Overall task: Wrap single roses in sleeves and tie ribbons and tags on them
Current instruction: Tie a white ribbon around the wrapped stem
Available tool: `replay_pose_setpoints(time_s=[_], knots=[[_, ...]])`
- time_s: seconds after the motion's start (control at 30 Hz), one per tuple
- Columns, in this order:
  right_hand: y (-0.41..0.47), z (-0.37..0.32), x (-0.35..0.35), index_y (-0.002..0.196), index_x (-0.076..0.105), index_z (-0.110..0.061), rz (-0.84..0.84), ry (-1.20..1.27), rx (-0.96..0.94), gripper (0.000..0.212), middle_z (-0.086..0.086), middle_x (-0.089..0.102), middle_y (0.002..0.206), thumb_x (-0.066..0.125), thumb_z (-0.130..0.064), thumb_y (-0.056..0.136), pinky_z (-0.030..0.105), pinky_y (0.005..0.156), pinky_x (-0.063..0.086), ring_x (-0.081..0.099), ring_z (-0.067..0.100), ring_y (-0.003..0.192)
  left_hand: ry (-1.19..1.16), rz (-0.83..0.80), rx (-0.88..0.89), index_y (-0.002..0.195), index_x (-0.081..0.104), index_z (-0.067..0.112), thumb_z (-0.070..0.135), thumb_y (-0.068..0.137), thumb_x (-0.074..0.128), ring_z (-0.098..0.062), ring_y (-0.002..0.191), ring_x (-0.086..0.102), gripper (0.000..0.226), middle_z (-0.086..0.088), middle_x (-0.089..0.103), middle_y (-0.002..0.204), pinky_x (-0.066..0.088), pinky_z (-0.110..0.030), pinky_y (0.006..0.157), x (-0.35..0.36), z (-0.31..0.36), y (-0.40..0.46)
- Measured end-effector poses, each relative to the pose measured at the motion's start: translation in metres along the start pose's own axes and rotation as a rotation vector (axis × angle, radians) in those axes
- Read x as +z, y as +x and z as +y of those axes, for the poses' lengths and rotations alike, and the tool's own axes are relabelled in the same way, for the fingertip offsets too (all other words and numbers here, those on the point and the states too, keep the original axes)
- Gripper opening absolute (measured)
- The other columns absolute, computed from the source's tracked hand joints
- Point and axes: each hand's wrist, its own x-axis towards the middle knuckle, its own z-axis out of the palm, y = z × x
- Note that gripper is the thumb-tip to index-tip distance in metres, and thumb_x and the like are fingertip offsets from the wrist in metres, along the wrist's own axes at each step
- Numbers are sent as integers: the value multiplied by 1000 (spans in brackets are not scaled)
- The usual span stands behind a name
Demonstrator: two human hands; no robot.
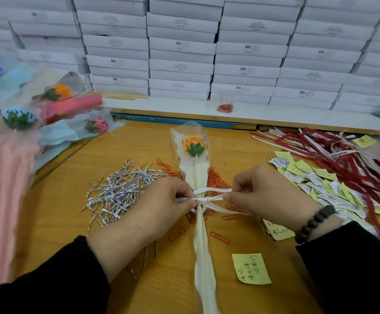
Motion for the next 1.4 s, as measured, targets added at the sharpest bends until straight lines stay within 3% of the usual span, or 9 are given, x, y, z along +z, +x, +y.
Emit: replay_pose_setpoints(time_s=[0.13,0.23,0.33,0.57,0.67,0.83,0.97,1.2,1.4], knots=[[2,5,-6,65,63,-12,37,85,59,28,-8,50,46,68,-34,82,19,46,40,46,1,37,18,4,-2,74,69,20,19,84,66,-3,68,53,11,6,64,74,40,-22,62,0,0,1],[1,11,-13,75,62,-18,135,-278,96,25,-8,53,65,61,-40,86,22,54,40,51,5,61,12,9,-2,69,66,24,19,84,66,-2,68,54,16,7,64,75,41,-22,62,0,-1,1],[-1,12,-9,90,58,-25,237,-656,56,25,-8,60,88,48,-48,90,32,85,41,55,12,89,11,15,-10,70,67,26,20,83,67,-3,69,55,15,7,65,76,43,-25,65,1,-2,1],[0,-11,25,89,59,-22,-63,296,-3,11,-4,65,79,68,-21,82,18,46,47,58,6,46,8,21,5,63,62,30,19,83,67,-3,63,50,23,10,59,67,39,-24,59,2,-3,3],[4,-7,40,88,61,-21,54,132,-40,4,-5,60,73,63,-20,84,29,64,50,58,11,63,11,23,18,64,61,30,20,83,66,-4,66,52,23,9,60,68,40,-25,61,2,-4,3],[5,-2,47,88,63,-24,100,13,-103,9,-12,44,61,62,-32,84,24,56,34,42,4,60,101,52,66,88,68,26,23,85,64,-7,71,51,5,16,54,71,40,-28,65,4,-6,3],[6,0,50,103,61,-27,111,-32,-188,16,-17,36,61,57,-30,88,24,56,29,36,5,64,151,72,67,113,63,31,26,88,61,-12,90,56,26,12,63,94,44,-29,78,5,-7,3],[6,2,50,98,60,-26,112,-72,-227,10,-14,42,68,54,-29,90,28,64,35,44,9,74,137,1,47,95,72,28,23,88,60,-26,108,56,14,-11,61,117,39,-26,75,4,-4,5],[5,4,45,86,58,-25,95,25,-179,8,-11,52,73,62,-32,85,26,65,40,46,4,69,107,4,45,86,73,26,19,86,64,-18,104,57,11,1,63,90,34,-23,69,-1,-6,6]])
